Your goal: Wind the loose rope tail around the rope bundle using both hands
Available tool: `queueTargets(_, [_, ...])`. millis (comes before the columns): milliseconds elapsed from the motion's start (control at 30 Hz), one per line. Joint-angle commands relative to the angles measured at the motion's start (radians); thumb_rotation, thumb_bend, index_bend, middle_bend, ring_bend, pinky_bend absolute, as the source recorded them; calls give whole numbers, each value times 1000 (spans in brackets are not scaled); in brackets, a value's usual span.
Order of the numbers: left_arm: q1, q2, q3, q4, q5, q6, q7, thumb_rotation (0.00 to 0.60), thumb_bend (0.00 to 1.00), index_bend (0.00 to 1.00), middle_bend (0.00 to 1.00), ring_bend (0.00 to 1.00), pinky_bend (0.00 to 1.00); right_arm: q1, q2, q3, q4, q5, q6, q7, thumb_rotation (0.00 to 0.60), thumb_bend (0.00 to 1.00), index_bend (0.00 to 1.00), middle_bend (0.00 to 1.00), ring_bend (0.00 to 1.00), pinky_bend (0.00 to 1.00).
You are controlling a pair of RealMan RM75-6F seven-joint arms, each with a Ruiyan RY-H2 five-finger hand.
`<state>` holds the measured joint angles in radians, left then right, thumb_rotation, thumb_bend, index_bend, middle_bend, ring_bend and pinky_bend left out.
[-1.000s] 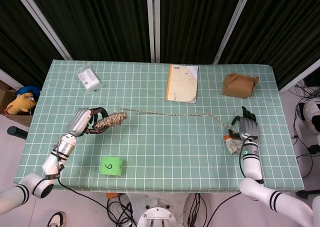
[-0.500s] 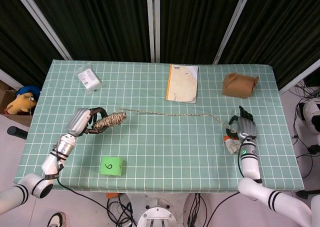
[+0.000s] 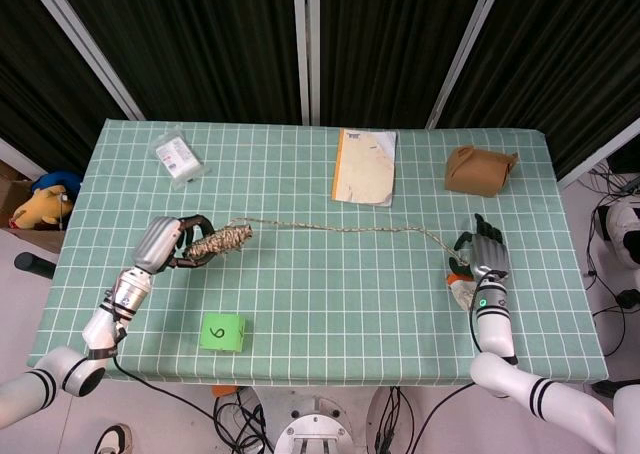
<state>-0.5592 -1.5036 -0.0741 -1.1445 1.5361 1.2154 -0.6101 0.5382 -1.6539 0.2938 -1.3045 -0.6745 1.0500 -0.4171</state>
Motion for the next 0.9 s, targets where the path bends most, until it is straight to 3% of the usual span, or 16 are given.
queueTargets(33, [0,-1,1,2,0,-1,-1,600,479,723,729,695,724,1,0,-1,0,2,-3,0,600,335,518,0,0,0])
queueTargets(467, [1,-4,2,9,-2,-3,-1,600,479,723,728,695,723,6,-9,-8,8,-11,1,4,600,423,531,0,0,0])
queueTargets(900, [0,0,5,5,-8,-17,8,600,478,722,728,695,723,7,-29,-15,26,-17,17,-8,600,396,581,0,0,0])
